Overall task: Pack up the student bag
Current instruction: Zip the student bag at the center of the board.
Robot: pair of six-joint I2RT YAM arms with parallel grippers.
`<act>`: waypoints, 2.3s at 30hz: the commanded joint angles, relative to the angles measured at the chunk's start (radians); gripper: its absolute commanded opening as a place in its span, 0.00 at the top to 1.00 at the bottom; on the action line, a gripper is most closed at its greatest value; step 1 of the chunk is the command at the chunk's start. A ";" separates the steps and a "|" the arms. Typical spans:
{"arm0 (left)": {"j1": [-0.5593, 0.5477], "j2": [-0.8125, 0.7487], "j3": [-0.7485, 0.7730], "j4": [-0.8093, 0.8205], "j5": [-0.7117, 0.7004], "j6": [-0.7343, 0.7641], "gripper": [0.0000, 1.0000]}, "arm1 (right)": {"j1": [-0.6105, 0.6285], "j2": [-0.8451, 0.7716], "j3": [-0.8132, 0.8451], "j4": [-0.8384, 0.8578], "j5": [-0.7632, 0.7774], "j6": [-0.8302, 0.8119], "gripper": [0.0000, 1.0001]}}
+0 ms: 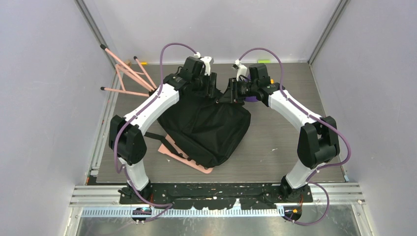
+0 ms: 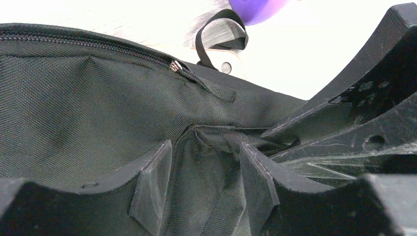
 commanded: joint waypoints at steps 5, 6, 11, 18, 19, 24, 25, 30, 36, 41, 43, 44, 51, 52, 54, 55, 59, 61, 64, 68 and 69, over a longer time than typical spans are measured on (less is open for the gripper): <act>0.000 0.003 0.040 0.004 0.020 0.005 0.46 | 0.004 -0.048 0.003 0.058 0.000 0.015 0.74; 0.001 0.005 0.040 0.003 0.020 0.005 0.46 | 0.004 -0.053 0.001 0.059 0.002 0.015 0.73; 0.000 0.007 0.037 0.002 0.023 0.002 0.46 | 0.004 -0.063 0.003 0.063 0.034 0.010 0.63; 0.001 0.005 0.028 0.004 0.027 0.000 0.47 | 0.004 -0.081 -0.003 0.088 0.076 0.017 0.59; 0.001 0.006 0.027 0.004 0.028 0.000 0.47 | 0.004 -0.082 -0.003 0.088 0.076 0.016 0.60; 0.001 0.007 0.027 0.010 0.032 -0.006 0.47 | 0.003 -0.076 -0.005 0.064 0.067 0.007 0.66; 0.000 0.007 0.028 0.010 0.032 -0.006 0.47 | 0.003 -0.073 -0.009 0.062 0.063 0.006 0.67; 0.000 0.007 0.030 0.009 0.034 -0.007 0.47 | 0.004 -0.071 -0.030 0.048 0.079 -0.010 0.63; 0.000 0.002 0.027 0.007 0.034 -0.006 0.47 | 0.004 -0.084 -0.040 0.041 0.109 -0.024 0.60; 0.000 0.002 0.031 0.007 0.034 -0.006 0.47 | 0.004 -0.106 -0.059 0.051 0.122 -0.020 0.69; 0.000 0.006 0.032 0.006 0.034 -0.007 0.47 | 0.004 -0.121 -0.066 0.055 0.130 -0.020 0.69; 0.000 0.006 0.033 0.006 0.035 -0.008 0.47 | 0.004 -0.129 -0.065 0.055 0.134 -0.020 0.68; -0.001 0.004 0.030 0.007 0.037 -0.011 0.47 | 0.004 -0.131 -0.060 0.061 0.132 -0.014 0.79; -0.001 0.005 0.030 0.006 0.038 -0.012 0.47 | 0.004 -0.129 -0.059 0.061 0.126 -0.013 0.84; -0.002 0.004 0.029 0.006 0.036 -0.012 0.47 | 0.004 -0.123 -0.060 0.057 0.113 -0.012 0.86; -0.002 0.004 0.028 0.005 0.037 -0.012 0.47 | 0.004 -0.120 -0.060 0.055 0.108 -0.012 0.85; -0.003 0.001 0.027 0.005 0.035 -0.012 0.47 | 0.004 -0.110 -0.068 0.049 0.096 -0.014 0.87; -0.003 0.002 0.027 0.005 0.039 -0.014 0.47 | 0.004 -0.110 -0.072 0.052 0.082 -0.004 0.97; -0.004 0.007 0.030 0.006 0.051 -0.021 0.43 | 0.027 -0.133 -0.084 0.058 0.087 0.005 0.99; -0.019 0.014 0.032 0.013 0.062 -0.022 0.35 | 0.075 -0.155 -0.113 0.076 0.121 0.041 0.99; -0.024 0.018 0.035 0.014 0.062 -0.018 0.34 | 0.092 -0.159 -0.125 0.080 0.126 0.046 0.99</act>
